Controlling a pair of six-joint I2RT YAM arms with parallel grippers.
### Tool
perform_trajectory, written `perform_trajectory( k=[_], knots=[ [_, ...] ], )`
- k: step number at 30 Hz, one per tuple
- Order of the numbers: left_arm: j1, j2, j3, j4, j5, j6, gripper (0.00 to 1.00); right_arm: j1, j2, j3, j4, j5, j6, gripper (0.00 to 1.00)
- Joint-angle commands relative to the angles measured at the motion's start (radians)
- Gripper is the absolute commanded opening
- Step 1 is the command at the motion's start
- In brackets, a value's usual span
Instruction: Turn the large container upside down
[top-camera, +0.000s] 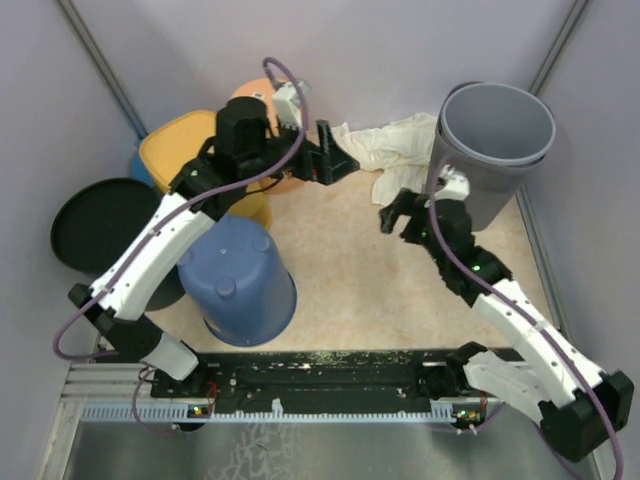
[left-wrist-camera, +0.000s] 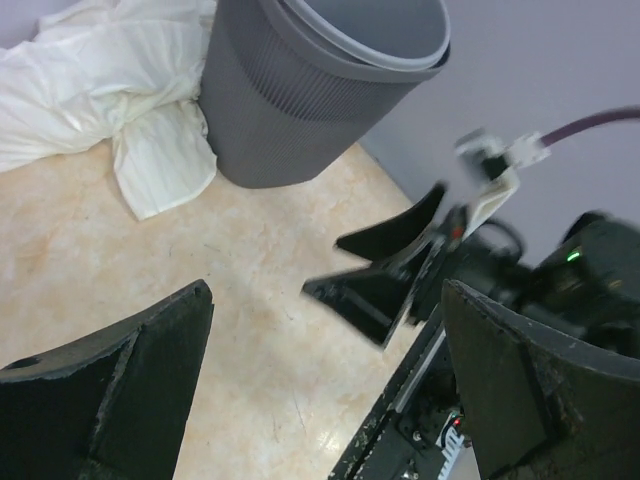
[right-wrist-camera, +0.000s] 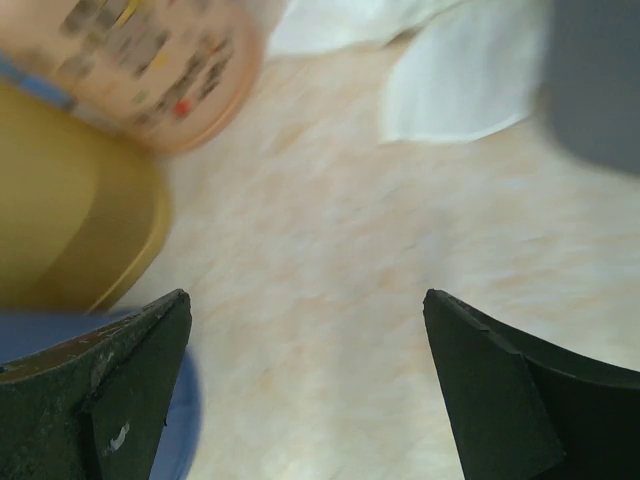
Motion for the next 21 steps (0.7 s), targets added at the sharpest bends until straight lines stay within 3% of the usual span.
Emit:
perform_trajectory(
  k=[1,6,13,17,21],
  knots=[
    [-0.070,0.142,0.122,-0.097,-0.149,0.060,1.00,-0.220,-0.083,0.197,-0.411,0.171,-0.214,0.99],
    [-0.139,0.250,0.126,-0.096,-0.235,0.065,1.00,-0.534,-0.059,0.372,-0.436,-0.039,-0.261,0.98],
    [-0.206,0.283,-0.007,-0.034,-0.215,0.032,1.00,-0.548,0.140,0.689,-0.420,-0.123,-0.403,0.92],
    [-0.212,0.264,-0.119,0.048,-0.159,-0.020,1.00,-0.548,0.277,0.845,-0.409,-0.214,-0.511,0.82],
    [-0.227,0.270,-0.156,0.073,-0.149,-0.035,1.00,-0.548,0.487,1.081,-0.536,-0.264,-0.601,0.69]
  ],
)
